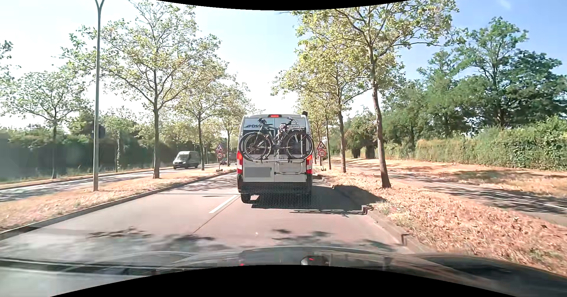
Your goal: Follow the waypoints while adhering to traffic rules and regulations
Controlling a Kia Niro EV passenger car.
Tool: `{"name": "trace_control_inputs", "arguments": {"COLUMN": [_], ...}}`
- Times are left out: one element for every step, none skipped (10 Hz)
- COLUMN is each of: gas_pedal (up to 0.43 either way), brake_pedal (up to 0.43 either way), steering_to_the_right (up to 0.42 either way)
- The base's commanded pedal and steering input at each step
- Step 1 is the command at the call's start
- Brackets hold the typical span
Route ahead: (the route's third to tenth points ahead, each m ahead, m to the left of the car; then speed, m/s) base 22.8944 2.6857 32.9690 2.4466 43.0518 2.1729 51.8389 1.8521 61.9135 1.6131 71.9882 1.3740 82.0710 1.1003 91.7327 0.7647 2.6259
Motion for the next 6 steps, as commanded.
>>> {"name": "trace_control_inputs", "arguments": {"gas_pedal": [0.0, 0.0, 0.0, 0.0, 0.0, 0.0], "brake_pedal": [0.0, 0.0, 0.0, 0.0, 0.0, 0.0], "steering_to_the_right": [0.006, 0.006, 0.006, 0.006, 0.006, 0.006]}}
